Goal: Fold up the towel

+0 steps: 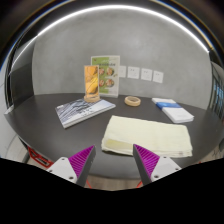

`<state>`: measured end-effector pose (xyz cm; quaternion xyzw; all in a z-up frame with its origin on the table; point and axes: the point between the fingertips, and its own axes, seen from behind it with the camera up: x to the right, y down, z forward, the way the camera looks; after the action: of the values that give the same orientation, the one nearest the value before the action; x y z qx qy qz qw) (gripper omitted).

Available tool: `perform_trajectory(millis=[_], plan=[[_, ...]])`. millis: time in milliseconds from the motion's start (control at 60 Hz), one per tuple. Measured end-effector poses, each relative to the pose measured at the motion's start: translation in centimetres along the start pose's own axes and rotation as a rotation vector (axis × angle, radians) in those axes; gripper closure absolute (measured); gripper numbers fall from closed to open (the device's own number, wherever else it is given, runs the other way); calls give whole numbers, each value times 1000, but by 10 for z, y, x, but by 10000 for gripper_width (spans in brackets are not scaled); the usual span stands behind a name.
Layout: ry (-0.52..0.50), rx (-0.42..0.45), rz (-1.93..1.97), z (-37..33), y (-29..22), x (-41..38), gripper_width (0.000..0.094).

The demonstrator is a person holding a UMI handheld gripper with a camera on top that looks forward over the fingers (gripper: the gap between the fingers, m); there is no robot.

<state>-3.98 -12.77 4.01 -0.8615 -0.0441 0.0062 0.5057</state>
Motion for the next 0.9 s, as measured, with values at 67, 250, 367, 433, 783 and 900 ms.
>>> perform_trajectory(millis=[67, 250, 367, 433, 783, 900], plan=[[-48, -26, -13, 38, -9, -13, 184], [-58, -48, -55, 112, -30, -20, 205], [-51, -86, -63, 137, -23, -20, 220], [-44, -81, -52, 143, -24, -16, 271], [-33, -75, -27, 149, -28, 9, 925], [-45, -13, -24, 132, -55, 26, 926]])
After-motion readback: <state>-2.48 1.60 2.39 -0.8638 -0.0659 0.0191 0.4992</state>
